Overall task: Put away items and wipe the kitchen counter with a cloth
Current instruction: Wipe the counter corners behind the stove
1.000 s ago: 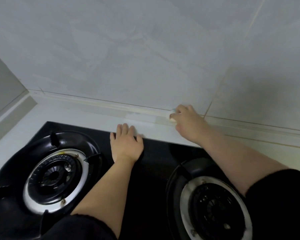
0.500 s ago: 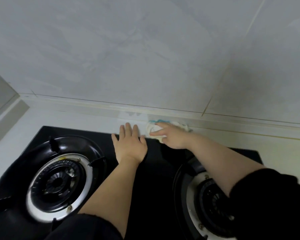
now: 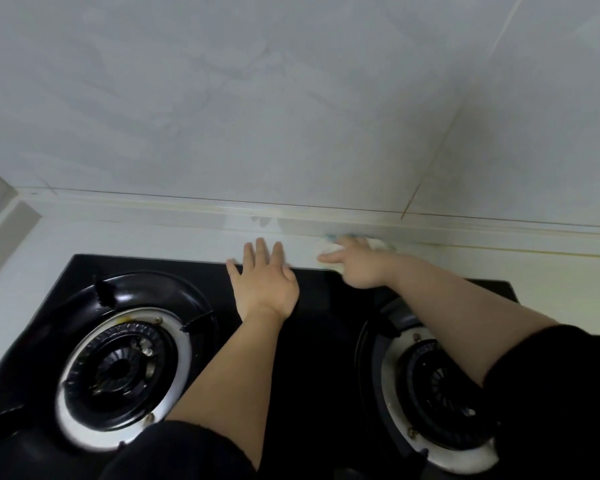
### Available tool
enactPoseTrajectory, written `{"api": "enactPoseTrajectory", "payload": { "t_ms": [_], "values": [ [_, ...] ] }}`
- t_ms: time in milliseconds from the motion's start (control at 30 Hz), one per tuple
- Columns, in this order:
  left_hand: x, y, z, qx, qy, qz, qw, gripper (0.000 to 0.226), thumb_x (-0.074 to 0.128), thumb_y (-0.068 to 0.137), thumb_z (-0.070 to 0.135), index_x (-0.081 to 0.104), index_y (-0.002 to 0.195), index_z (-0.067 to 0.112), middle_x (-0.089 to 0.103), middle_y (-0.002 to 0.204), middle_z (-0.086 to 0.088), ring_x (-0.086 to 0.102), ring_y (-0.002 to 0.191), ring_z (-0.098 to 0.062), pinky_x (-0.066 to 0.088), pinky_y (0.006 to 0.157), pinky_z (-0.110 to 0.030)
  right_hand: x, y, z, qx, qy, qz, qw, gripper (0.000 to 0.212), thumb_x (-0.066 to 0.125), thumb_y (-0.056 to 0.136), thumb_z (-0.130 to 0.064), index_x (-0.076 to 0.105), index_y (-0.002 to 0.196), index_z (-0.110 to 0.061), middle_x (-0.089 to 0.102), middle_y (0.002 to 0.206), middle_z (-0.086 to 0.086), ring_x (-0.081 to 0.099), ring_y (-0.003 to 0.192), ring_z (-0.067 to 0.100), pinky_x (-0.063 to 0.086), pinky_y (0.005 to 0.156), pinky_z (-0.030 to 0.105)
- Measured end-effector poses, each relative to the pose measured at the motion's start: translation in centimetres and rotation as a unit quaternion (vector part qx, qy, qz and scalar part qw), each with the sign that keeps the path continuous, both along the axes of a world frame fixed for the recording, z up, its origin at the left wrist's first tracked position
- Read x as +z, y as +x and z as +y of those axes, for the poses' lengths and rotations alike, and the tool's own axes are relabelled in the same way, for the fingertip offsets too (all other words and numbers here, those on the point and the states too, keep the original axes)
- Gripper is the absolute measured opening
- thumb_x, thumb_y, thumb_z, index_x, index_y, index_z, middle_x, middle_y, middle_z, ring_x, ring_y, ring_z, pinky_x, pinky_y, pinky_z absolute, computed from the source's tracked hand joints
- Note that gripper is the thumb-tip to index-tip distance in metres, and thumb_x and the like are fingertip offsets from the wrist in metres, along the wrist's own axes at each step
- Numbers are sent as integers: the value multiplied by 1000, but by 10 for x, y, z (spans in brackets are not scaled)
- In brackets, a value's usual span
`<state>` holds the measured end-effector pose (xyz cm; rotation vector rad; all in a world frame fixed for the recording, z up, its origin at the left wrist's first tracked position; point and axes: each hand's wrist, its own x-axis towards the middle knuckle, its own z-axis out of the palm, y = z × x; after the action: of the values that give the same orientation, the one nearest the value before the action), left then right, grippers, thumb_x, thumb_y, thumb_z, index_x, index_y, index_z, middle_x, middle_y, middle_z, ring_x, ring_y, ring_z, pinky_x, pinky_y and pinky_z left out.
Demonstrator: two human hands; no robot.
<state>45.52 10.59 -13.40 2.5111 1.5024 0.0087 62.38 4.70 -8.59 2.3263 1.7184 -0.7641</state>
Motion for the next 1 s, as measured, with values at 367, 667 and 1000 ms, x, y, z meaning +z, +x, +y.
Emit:
{"api": "enactPoseTrajectory", "payload": {
  "t_ms": [367, 667, 1000],
  "values": [
    [2, 0, 1, 7, -8, -6, 1000, 56, 19, 96, 36, 14, 151, 26, 3, 161, -1, -4, 147, -20, 0, 117, -51, 18, 52, -27, -111, 11, 123, 986, 18, 56, 88, -10, 74, 86, -8, 51, 48, 2, 52, 51, 20, 40, 53, 24],
    [3, 1, -1, -9, 16, -27, 999, 49, 22, 96, 39, 31, 142, 23, 15, 158, -2, 3, 147, -21, 6, 115, -52, 7, -5, -12, -35, 71, 152, 985, 50, 45, 87, 10, 57, 130, -12, 34, 147, 15, 31, 137, 25, 23, 99, 14],
    [8, 45, -25, -250, 22, -58, 966, 77, 6, 83, 48, 31, 147, 15, 20, 157, -8, 20, 144, -28, 15, 116, -41, -6, 107, -69, 4, 38, 136, 990, 59, 43, 93, -5, 36, 144, -34, 12, 158, -8, 8, 146, 11, 4, 113, 19]
  ]
}}
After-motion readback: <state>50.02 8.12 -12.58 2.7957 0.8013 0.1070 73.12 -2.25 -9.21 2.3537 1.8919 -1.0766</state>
